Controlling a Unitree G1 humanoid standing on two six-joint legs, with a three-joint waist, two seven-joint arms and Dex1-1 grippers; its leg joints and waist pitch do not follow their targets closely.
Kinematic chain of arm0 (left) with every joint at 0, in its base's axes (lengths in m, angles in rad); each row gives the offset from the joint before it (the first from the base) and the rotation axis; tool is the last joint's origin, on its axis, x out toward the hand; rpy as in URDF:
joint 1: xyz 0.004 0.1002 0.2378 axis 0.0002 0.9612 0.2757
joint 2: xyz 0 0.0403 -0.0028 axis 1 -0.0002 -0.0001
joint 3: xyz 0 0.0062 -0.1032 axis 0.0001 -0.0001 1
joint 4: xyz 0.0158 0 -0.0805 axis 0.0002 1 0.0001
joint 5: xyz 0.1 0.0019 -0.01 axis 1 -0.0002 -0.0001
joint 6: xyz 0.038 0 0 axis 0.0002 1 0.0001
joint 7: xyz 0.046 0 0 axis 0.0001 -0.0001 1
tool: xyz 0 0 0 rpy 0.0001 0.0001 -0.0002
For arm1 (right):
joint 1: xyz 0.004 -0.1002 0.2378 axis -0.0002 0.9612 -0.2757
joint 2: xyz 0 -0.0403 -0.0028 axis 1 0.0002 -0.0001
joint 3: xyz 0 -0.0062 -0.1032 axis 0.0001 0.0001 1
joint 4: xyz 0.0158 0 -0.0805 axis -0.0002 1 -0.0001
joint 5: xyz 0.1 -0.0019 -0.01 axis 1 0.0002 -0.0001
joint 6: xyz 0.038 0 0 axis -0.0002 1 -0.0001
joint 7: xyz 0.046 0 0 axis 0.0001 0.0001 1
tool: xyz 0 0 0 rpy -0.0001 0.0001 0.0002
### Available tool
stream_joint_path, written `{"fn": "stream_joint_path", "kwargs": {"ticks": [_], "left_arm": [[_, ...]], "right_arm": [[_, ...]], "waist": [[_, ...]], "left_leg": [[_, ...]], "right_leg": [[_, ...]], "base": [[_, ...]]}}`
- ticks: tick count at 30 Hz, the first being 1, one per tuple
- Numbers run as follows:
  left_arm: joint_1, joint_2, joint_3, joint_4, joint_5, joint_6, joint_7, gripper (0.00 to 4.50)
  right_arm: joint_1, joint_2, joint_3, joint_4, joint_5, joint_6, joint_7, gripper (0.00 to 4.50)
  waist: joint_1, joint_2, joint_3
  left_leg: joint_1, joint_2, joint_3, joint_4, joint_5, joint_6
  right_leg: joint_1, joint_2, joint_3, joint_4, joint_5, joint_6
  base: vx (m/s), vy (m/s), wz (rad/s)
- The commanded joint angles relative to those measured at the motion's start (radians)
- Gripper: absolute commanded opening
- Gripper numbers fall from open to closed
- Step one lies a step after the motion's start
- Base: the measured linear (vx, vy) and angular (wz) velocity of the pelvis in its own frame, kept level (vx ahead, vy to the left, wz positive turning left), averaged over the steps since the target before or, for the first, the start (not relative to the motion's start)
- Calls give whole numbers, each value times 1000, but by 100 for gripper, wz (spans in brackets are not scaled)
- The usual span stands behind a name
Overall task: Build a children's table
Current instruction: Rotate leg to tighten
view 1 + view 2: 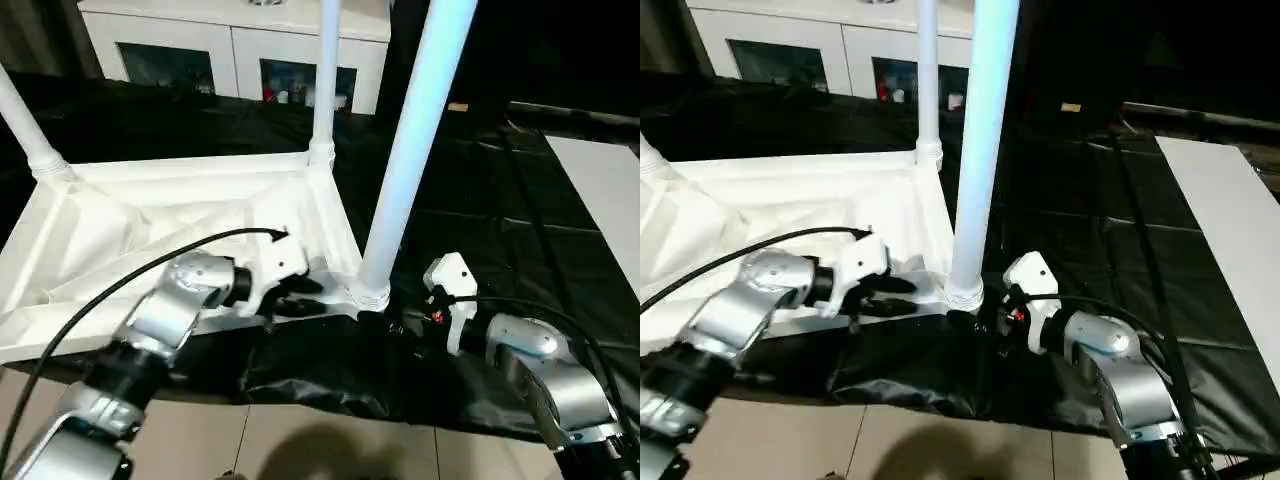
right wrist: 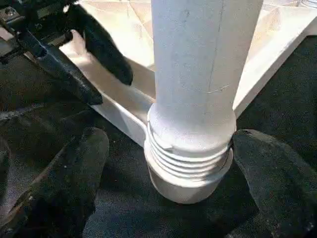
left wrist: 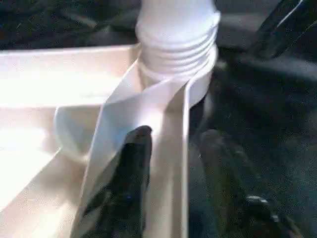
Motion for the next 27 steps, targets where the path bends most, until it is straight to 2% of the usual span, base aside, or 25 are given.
{"fn": "stream_joint_path", "kwargs": {"ticks": [1, 10, 11, 13, 14, 20, 21, 23, 27], "left_arm": [[14, 14, 3, -32, 32, 18, 33, 177], [26, 39, -37, -46, 43, 60, 11, 177], [23, 44, -44, -37, 45, 62, -2, 177], [21, 45, -45, -31, 44, 67, -10, 148], [21, 46, -47, -31, 42, 75, -16, 148], [15, 44, -58, 9, 55, 79, 0, 94], [14, 43, -59, 19, 58, 74, 4, 88], [15, 43, -61, 22, 61, 73, 5, 54], [19, 44, -62, 17, 61, 76, 1, 31]], "right_arm": [[-10, -3, 8, -19, -1, -6, 3, 431], [-24, -5, 13, -1, -7, -13, 9, 431], [-29, -5, 12, 1, -7, -12, 8, 431], [-35, -1, 11, 6, -7, -14, 4, 431], [-37, 3, 11, 10, -8, -18, 1, 431], [-66, 26, 27, 71, -29, -50, -9, 431], [-72, 30, 30, 84, -32, -56, -11, 431], [-81, 35, 35, 98, -42, -67, -18, 431], [-103, 47, 43, 133, -65, -97, -37, 431]], "waist": [[0, 10, -61], [-1, 10, -63], [-1, 12, -63], [-2, 11, -63], [-2, 15, -64], [-7, 13, -64], [-12, 10, -64], [-13, 10, -63], [-14, 9, -62]], "left_leg": [[-1, 25, -3, -75, -203, 31], [-2, 23, -3, -73, -183, 34], [-1, 22, -2, -72, -185, 33], [-2, 22, -2, -72, -184, 33], [-1, 22, -2, -72, -185, 31], [-3, 21, -2, -71, -189, 30], [-6, 19, -3, -71, -193, 28], [-2, 20, -3, -70, -202, 28], [-2, 20, -3, -71, -206, 27]], "right_leg": [[57, -53, 50, -63, -317, -151], [58, -52, 51, -59, -284, -162], [57, -52, 51, -60, -289, -160], [58, -53, 51, -60, -288, -160], [58, -53, 51, -59, -285, -162], [59, -52, 50, -59, -282, -169], [59, -51, 49, -58, -293, -167], [58, -53, 50, -63, -319, -160], [56, -54, 50, -63, -339, -156]], "base": [[0, 0, 0], [0, 0, 0], [0, 0, 0], [0, 0, 0], [0, 0, 0], [0, 0, 0], [0, 0, 0], [0, 0, 0], [0, 0, 0]]}}
